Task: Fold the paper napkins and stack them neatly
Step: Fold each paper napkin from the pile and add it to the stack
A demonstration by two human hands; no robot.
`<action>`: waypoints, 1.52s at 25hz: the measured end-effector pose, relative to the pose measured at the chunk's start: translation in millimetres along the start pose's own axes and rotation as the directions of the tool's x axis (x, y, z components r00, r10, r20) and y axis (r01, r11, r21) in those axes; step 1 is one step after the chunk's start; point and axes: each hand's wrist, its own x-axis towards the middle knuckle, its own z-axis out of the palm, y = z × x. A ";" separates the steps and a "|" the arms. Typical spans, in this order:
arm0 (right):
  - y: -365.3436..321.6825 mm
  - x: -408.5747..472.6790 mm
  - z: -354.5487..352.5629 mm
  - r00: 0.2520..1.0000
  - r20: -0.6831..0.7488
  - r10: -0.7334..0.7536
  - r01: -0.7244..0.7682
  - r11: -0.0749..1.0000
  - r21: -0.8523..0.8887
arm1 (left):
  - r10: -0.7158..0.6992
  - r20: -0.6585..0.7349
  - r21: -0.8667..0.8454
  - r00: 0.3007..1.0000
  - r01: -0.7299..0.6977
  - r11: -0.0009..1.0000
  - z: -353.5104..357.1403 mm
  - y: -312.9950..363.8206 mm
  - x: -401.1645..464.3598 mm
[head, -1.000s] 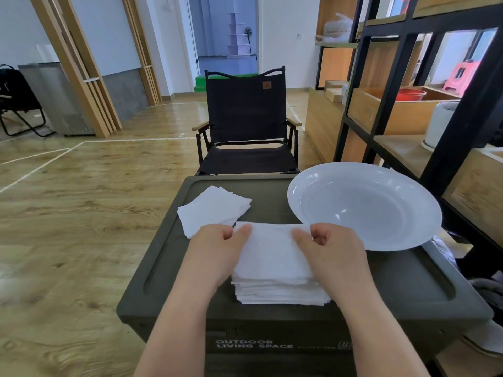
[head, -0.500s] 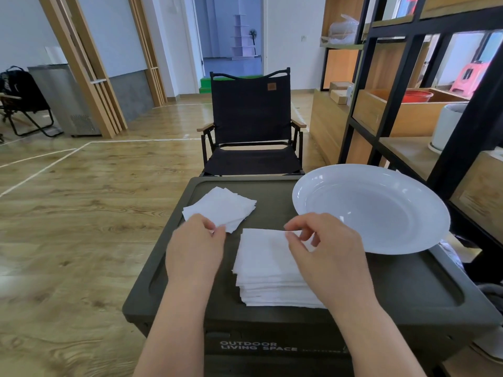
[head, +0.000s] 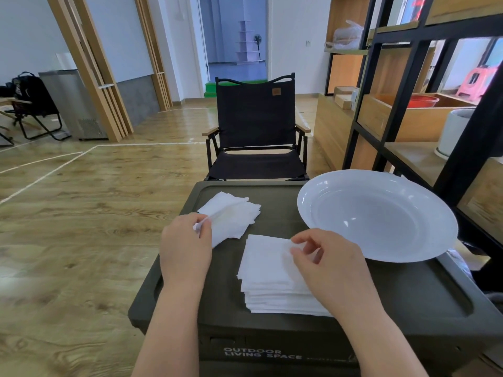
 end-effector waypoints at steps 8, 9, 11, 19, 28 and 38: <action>-21.2 -3.0 -6.5 0.998 -0.047 -0.046 0.059 0.946 0.319 | 0.254 0.006 -0.194 0.967 -0.249 0.949 -57.4 42.8 -12.8; -24.4 -3.3 -7.0 0.999 -0.018 -0.048 0.052 0.930 0.364 | 0.311 -0.010 -0.227 0.950 -0.305 0.925 -65.3 49.7 -15.4; -29.0 -4.2 -8.2 0.999 0.009 -0.049 0.040 0.901 0.432 | 0.423 -0.035 -0.294 0.906 -0.413 0.862 -80.9 62.9 -22.2; -26.7 -5.7 -25.4 0.992 -0.096 -0.078 0.122 0.737 0.665 | 0.636 0.137 -0.543 0.760 -0.479 0.690 -99.5 79.4 -37.6; -13.8 -2.7 -25.6 0.977 -0.203 -0.071 0.202 0.631 0.749 | 0.441 0.263 -0.506 0.858 -0.267 0.820 -73.2 79.9 -36.4; -15.5 -5.5 -33.5 0.832 -0.392 -0.393 0.546 0.701 0.458 | 0.399 0.379 -0.566 0.835 -0.132 0.813 -57.7 73.2 -35.1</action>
